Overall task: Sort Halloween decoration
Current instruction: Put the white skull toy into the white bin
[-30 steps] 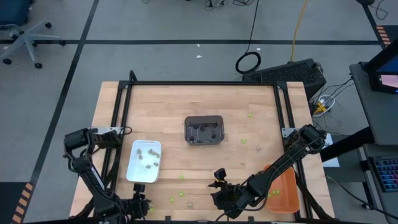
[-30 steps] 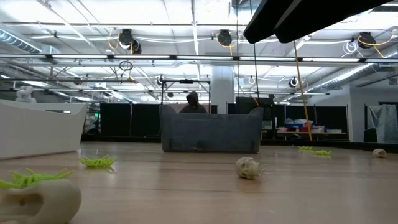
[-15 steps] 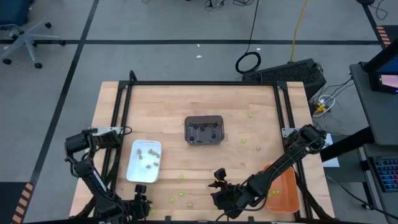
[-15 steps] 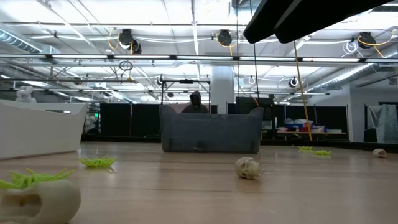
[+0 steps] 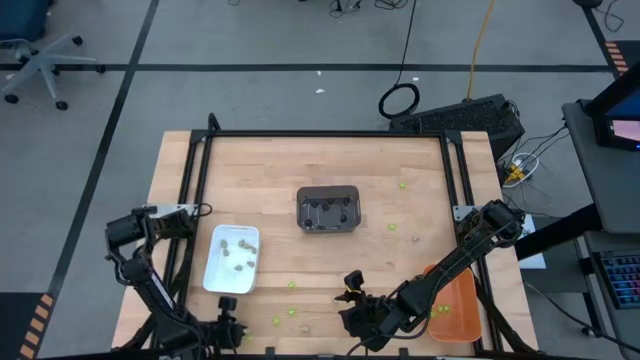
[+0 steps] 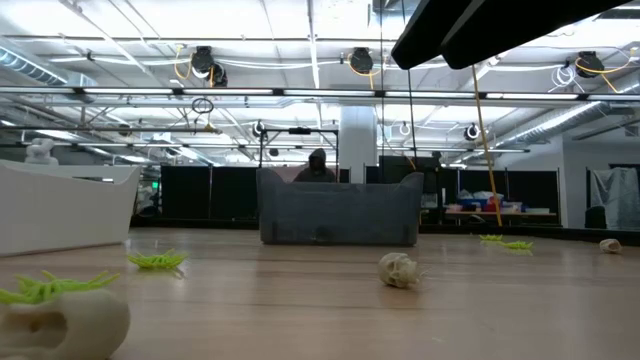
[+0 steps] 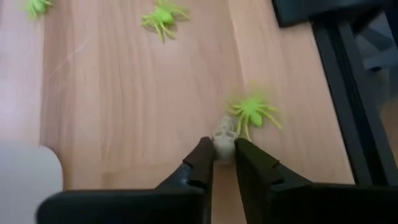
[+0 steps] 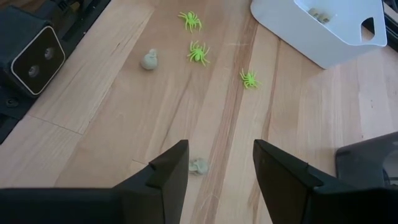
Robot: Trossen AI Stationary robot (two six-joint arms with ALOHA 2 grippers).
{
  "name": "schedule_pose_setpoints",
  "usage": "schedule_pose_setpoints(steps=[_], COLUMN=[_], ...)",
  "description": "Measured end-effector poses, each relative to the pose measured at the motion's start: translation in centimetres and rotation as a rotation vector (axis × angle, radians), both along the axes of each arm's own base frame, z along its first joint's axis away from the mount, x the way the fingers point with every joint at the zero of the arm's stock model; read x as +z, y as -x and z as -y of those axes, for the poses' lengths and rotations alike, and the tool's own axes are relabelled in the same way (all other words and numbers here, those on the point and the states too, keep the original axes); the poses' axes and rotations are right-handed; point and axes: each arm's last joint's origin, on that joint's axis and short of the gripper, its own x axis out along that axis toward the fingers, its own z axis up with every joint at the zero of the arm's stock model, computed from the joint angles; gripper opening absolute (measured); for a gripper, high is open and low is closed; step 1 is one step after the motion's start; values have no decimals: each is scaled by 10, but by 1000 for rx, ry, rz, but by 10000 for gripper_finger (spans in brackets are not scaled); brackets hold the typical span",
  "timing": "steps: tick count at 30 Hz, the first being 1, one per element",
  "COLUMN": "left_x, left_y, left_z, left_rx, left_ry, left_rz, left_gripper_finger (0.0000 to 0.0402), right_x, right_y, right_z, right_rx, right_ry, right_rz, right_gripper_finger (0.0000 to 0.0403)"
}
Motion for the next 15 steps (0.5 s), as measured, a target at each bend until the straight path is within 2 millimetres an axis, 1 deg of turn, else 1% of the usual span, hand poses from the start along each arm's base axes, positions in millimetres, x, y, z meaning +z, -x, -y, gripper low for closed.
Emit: schedule_pose_setpoints(steps=[4, 11, 15], left_x=[0, 0, 5], left_y=[-5, -12, -16], left_z=[-2, -6, -4], left_rx=[22, 53, 28], left_ry=[-11, -42, -72], left_rz=[25, 82, 118], left_gripper_finger=[25, 26, 26], right_x=[0, 0, 0], right_y=[0, 0, 0], right_z=[0, 0, 0], right_rx=[0, 2, 2], right_ry=[0, 3, 3], right_rz=[0, 1, 1], right_gripper_finger=[166, 166, 166])
